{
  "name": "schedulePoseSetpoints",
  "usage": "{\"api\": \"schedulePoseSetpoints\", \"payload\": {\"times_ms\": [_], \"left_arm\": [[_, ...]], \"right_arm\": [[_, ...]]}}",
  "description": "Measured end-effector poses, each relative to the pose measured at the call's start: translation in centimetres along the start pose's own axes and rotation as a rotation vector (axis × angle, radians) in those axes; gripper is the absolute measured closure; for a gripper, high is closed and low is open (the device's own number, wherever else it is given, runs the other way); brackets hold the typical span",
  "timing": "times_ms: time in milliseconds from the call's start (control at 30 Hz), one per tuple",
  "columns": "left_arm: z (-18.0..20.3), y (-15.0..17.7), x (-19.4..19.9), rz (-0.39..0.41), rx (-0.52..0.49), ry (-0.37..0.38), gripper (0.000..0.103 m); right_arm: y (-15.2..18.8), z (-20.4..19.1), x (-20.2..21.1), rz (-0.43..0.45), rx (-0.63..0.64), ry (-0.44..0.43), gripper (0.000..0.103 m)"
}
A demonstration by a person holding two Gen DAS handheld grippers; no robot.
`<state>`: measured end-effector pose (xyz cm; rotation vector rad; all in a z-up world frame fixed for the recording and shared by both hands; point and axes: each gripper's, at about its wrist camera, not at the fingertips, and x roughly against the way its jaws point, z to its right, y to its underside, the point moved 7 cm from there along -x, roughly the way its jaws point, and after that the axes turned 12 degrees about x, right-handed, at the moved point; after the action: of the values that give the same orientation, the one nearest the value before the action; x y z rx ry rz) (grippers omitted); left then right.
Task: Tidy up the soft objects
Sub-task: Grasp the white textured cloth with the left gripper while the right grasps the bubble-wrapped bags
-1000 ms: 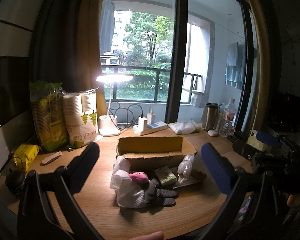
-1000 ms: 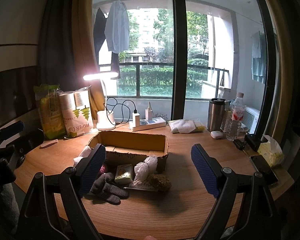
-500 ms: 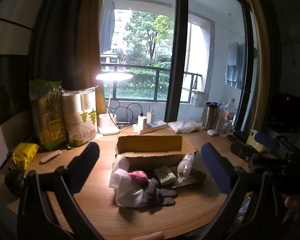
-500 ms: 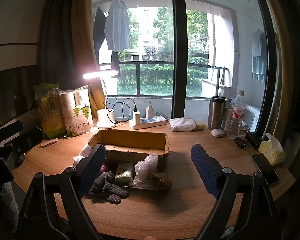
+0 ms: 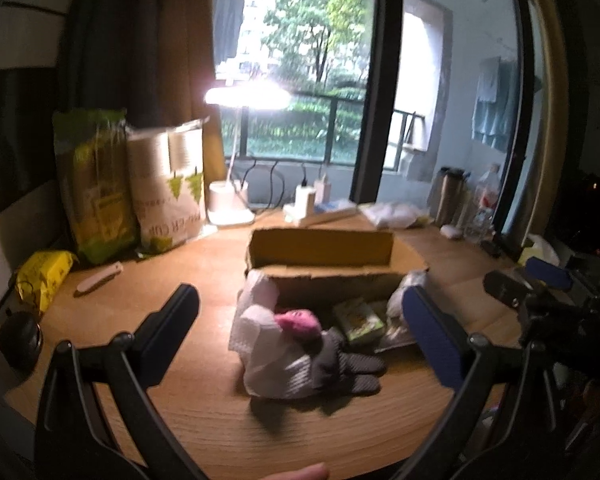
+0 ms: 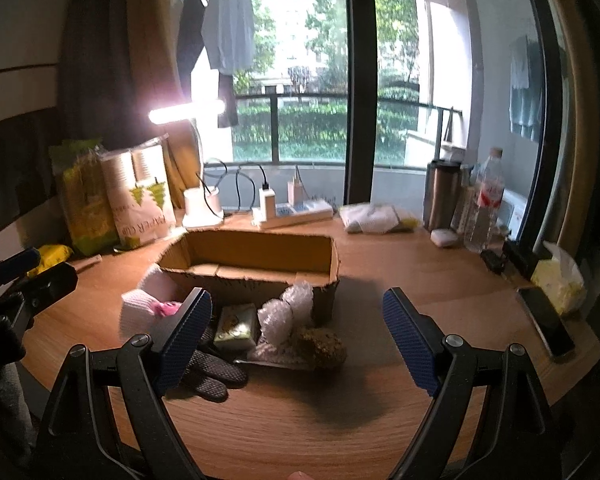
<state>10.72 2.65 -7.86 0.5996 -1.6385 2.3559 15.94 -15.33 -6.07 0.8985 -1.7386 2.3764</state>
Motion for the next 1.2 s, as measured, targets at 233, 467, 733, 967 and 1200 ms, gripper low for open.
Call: {"api": "schedulePoseSetpoints", "payload": {"times_ms": [233, 467, 733, 967, 1200], "left_arm": [[-1.6, 1.4, -4.0, -0.089, 0.004, -0.054, 0.001], [-3.1, 2.3, -7.8, -0.16, 0.015, -0.1, 0.001], [-7.0, 2.7, -12.0, -0.245, 0.093, -0.156, 0.002], [-8.2, 3.3, -13.7, -0.314, 0.129, -0.152, 0.011], [-7.5, 2.3, -14.7, -0.324, 0.15, -0.111, 0.013]], "right_arm": [[1.6, 0.3, -3.5, -0.08, -0.024, -0.021, 0.013], [2.7, 0.6, -6.5, -0.15, -0.038, -0.035, 0.013], [2.9, 0.3, -9.8, -0.199, -0.041, -0.093, 0.013], [3.0, -0.5, -12.3, -0.239, -0.03, -0.135, 0.014], [2.8, -0.9, -13.7, -0.25, -0.014, -0.158, 0.019]]}}
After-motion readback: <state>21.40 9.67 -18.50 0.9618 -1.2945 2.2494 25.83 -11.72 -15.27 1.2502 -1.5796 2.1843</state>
